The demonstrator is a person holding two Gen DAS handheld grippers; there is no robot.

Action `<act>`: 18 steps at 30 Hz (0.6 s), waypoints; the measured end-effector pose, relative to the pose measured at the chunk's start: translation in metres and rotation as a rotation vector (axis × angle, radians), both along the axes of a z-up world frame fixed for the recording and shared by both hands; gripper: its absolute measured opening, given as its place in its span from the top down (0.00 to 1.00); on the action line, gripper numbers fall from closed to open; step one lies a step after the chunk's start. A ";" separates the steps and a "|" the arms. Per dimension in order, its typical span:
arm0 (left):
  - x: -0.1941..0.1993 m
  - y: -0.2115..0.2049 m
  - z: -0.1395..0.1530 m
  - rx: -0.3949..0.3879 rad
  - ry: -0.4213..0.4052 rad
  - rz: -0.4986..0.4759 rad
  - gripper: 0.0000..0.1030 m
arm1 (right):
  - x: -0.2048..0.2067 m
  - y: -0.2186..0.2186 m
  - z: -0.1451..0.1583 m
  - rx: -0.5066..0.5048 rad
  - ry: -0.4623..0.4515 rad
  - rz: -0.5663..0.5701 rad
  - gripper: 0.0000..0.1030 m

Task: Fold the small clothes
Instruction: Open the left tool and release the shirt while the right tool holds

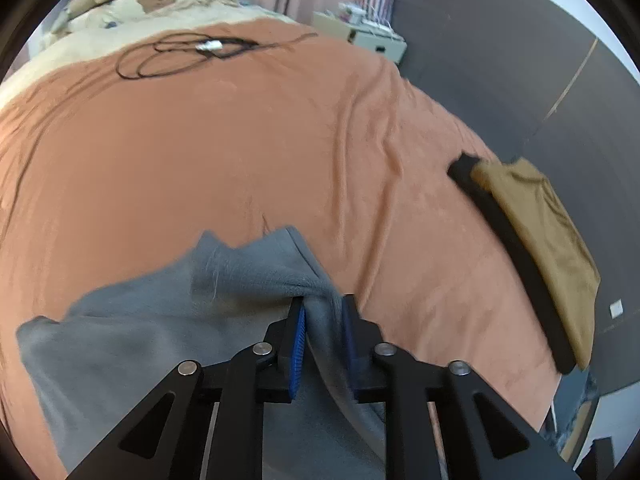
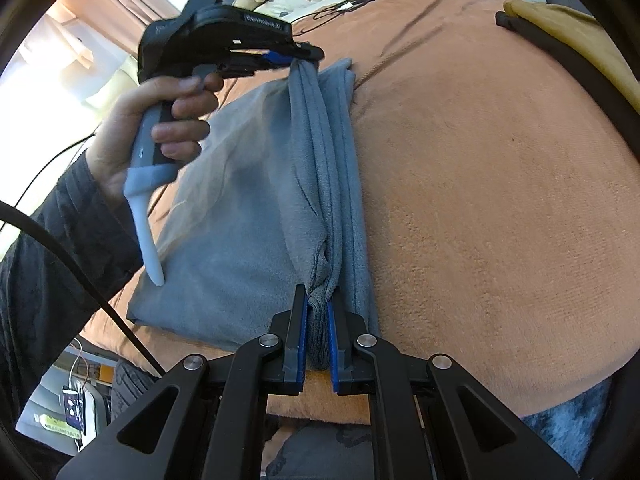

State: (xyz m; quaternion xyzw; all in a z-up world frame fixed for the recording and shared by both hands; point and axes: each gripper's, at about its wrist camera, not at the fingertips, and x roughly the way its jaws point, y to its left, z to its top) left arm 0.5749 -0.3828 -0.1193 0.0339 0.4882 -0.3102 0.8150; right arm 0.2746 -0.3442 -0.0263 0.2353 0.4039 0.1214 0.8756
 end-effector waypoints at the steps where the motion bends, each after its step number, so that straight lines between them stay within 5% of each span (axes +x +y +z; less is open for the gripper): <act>1: 0.001 0.006 0.007 -0.023 -0.008 0.017 0.71 | 0.000 0.000 0.000 -0.001 -0.001 0.000 0.95; 4: 0.002 0.022 0.018 -0.060 -0.008 0.056 0.59 | 0.000 0.000 0.001 0.005 -0.004 -0.002 0.95; 18: -0.022 0.133 0.011 -0.025 0.044 0.177 0.59 | -0.002 -0.002 0.001 -0.004 0.002 -0.011 0.96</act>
